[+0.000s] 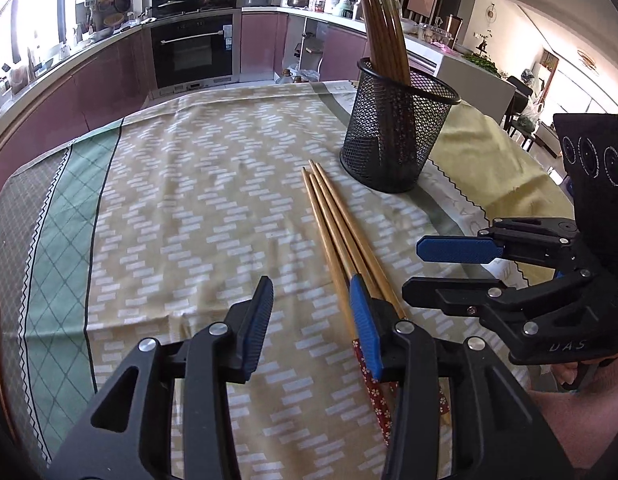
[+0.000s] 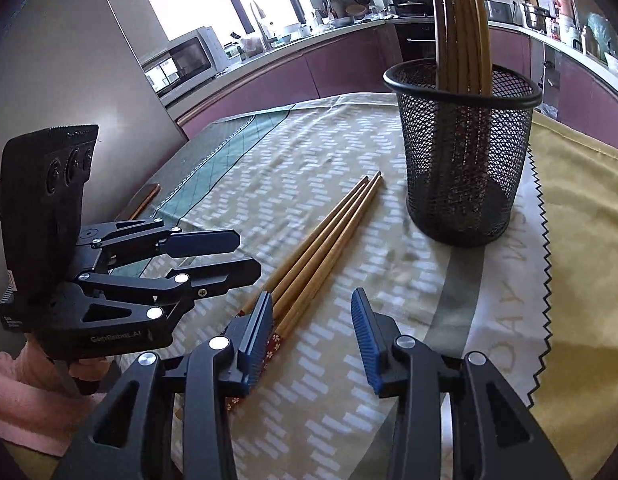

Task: Organize utensils
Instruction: 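Move both open tools back down to the chopsticks on the cloth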

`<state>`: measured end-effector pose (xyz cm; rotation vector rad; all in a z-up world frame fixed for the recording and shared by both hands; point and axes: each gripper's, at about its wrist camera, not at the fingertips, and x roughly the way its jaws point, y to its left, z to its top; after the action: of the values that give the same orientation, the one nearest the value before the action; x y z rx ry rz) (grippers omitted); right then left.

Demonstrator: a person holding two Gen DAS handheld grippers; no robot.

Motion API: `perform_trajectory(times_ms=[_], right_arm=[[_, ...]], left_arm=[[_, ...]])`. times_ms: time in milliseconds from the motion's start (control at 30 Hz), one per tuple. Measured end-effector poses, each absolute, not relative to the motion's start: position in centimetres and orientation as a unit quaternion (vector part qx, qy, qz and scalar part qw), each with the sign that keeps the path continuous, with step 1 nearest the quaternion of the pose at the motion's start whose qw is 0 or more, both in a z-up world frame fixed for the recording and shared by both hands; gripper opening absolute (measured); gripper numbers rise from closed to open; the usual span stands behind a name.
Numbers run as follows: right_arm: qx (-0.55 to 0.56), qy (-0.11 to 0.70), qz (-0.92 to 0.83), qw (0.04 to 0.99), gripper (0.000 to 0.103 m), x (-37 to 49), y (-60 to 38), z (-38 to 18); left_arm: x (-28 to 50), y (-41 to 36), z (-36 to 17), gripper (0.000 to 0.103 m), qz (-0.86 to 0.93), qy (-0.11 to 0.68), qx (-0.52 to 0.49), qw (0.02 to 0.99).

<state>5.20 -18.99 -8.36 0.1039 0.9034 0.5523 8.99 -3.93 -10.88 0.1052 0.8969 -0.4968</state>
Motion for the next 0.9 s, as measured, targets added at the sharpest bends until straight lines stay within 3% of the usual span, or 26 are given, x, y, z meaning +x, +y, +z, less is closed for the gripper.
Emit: perform_trajectory(times_ms=[733,900], right_arm=[[-0.015,0.433,0.235,0.87,0.037,3.9,-17.3,-8.7],[-0.019,0.439,0.224,0.87,0.03,4.1,-17.7,-8.6]], left_arm=[[7.8,-4.2,-11.7,0.041,-0.244,0.437,0.052,0.864],[7.9,-4.3,-11.7,0.041,-0.245,0.439,0.054,0.863]])
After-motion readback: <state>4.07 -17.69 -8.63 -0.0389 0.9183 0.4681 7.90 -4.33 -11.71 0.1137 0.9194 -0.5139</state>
